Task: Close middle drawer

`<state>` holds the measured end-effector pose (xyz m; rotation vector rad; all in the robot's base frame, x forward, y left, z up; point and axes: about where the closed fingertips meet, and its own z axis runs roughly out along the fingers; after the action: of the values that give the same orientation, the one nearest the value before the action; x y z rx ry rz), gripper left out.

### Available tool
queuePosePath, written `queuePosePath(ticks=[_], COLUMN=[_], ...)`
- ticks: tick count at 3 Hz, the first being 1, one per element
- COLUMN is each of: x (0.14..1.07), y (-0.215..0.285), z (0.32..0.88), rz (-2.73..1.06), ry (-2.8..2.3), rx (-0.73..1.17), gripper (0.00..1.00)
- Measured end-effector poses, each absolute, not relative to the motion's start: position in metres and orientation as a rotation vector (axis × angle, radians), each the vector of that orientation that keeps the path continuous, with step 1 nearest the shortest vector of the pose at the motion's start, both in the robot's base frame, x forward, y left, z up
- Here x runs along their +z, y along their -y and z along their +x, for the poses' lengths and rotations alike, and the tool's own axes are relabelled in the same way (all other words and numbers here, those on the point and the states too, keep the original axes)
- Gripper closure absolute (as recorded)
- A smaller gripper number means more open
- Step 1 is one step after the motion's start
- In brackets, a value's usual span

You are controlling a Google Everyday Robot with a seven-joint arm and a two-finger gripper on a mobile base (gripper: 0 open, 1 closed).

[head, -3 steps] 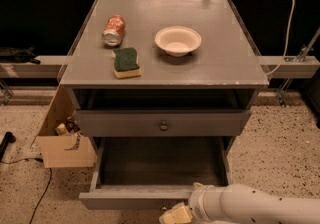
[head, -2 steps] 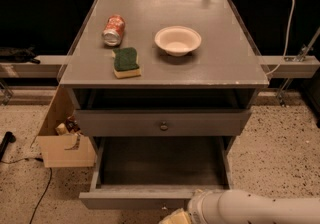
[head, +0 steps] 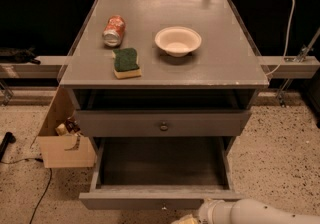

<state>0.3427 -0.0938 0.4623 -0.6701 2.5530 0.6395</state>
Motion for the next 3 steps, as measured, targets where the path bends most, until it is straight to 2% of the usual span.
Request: queuePosePath(ticks=[3], x=[0.442], y=[0.086], z=[0.356], rz=[-0.649], ry=[-2.582], rx=[0.64], gripper=[0.0])
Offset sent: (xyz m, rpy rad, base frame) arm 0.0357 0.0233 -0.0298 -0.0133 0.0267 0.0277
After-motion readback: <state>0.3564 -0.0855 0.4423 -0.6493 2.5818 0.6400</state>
